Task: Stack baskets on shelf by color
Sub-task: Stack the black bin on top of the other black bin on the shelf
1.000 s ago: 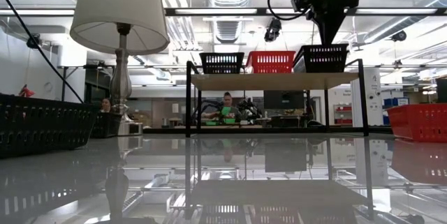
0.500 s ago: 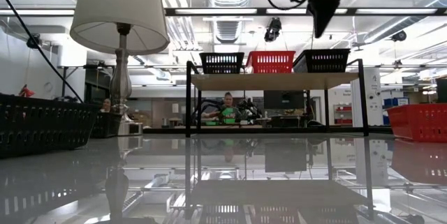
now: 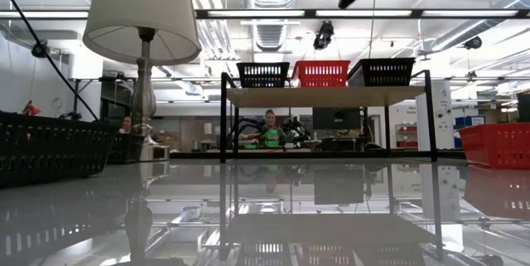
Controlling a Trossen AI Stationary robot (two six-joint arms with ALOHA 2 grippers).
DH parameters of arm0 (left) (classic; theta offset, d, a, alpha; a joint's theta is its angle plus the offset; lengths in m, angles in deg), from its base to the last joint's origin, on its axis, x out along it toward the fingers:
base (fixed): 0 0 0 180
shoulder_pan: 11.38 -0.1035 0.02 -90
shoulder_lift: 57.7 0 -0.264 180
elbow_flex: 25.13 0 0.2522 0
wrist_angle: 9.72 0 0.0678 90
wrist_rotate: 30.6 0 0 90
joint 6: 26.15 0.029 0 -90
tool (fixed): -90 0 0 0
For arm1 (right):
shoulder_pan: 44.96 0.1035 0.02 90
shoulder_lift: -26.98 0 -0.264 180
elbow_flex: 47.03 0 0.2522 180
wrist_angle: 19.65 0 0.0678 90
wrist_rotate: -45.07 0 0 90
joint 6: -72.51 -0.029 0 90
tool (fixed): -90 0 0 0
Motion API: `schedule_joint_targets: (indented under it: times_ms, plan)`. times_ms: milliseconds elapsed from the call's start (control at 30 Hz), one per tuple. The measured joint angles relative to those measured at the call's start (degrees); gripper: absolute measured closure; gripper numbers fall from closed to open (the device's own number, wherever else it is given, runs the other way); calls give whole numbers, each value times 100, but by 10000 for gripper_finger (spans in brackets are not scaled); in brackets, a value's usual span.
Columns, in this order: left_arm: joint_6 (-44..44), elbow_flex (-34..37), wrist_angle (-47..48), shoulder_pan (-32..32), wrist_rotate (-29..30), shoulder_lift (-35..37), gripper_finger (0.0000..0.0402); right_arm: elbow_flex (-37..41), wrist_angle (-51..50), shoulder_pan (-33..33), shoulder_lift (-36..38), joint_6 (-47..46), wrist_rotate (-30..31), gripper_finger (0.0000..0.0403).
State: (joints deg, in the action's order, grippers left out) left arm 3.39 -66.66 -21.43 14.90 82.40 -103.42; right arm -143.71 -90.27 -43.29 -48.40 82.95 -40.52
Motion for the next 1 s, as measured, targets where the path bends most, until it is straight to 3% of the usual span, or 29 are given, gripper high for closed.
schedule_joint_targets:
  times_ms: [267,567,733,1000]
  plan:
    - [-355,-5,-430,0,-1,-271,402,1674,2081,697,665,148,476,394]
    - [-378,-44,-1260,0,-3,-898,402,3926,5782,695,1527,1304,463,394]
    - [-430,-44,-1842,-1,-3,-1300,402,4642,6568,680,2095,1646,458,394]
    - [-1691,-110,-2346,0,-5,-2294,402,5330,7123,680,3148,1951,415,394]
